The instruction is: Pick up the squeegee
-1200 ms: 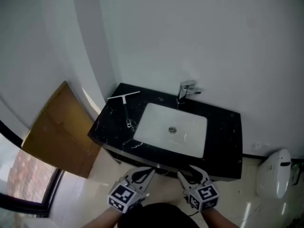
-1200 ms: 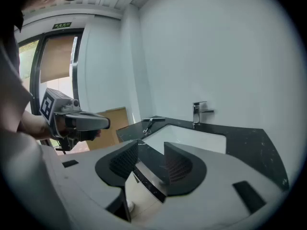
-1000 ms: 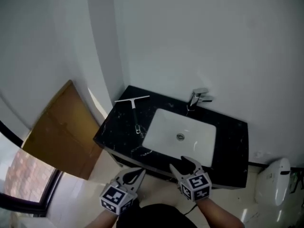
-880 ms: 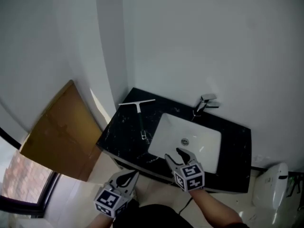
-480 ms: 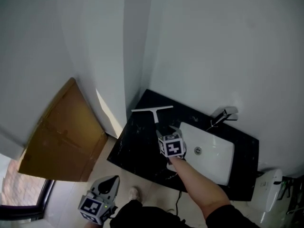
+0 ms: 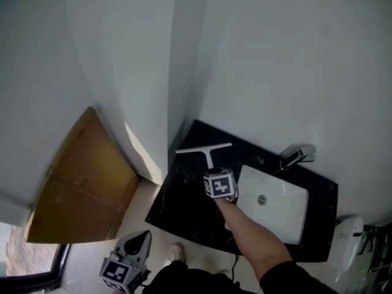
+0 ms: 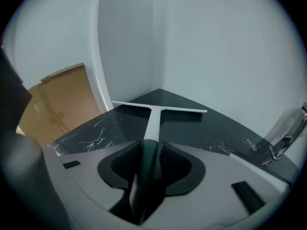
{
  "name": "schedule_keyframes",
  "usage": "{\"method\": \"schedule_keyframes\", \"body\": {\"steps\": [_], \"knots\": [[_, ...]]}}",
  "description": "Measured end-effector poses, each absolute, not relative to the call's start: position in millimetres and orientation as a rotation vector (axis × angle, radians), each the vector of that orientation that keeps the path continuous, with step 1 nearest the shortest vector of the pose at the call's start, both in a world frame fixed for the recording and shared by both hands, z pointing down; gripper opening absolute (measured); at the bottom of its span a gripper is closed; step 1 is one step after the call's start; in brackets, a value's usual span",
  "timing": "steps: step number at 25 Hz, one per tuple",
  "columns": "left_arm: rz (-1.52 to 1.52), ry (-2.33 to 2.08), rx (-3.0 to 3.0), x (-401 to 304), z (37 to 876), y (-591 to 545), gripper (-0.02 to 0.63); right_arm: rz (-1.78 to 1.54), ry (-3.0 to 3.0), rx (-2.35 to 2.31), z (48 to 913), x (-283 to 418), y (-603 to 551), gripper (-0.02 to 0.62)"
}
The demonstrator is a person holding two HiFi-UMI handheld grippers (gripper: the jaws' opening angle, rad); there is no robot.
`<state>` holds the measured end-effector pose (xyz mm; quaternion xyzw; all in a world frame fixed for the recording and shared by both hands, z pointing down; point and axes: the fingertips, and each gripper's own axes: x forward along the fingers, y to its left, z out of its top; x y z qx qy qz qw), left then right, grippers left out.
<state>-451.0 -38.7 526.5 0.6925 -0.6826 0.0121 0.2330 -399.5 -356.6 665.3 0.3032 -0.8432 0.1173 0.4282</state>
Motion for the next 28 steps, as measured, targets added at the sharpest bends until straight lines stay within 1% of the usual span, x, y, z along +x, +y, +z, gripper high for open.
{"method": "schedule_keyframes", "body": {"steps": [1,3,10,16,18,21,28], "knots": [[0.033,-1.872,1.904,-452.8,526.8,-40.1,0.003,0.292,-2.11,0.758,665.2,-401.8,-356.0,0.122],[0.034,-1.87,1.906,-455.6,526.3,-42.6,0.003,0.299,-2.111,0.775,665.2,-402.7,-356.1,0.107],[0.053,-1.871,1.927,-452.6,520.8,-47.8,0.003,0.352,-2.193,0.804,653.3,-392.2,-359.6,0.095],[0.088,-1.843,1.998,-423.2,510.1,-60.7,0.003,0.329,-2.371,0.835,595.8,-356.9,-352.9,0.095],[0.107,-1.82,2.053,-401.6,502.7,-68.3,0.003,0.331,-2.436,0.855,566.2,-326.3,-343.2,0.095],[0.125,-1.765,2.15,-351.8,489.7,-81.8,0.003,0.334,-2.514,0.901,520.6,-254.5,-322.2,0.095],[0.15,-1.626,2.372,-181.5,466.3,-100.1,0.003,0.288,-2.57,1.08,460.4,-18.2,-261.0,0.095]]}}
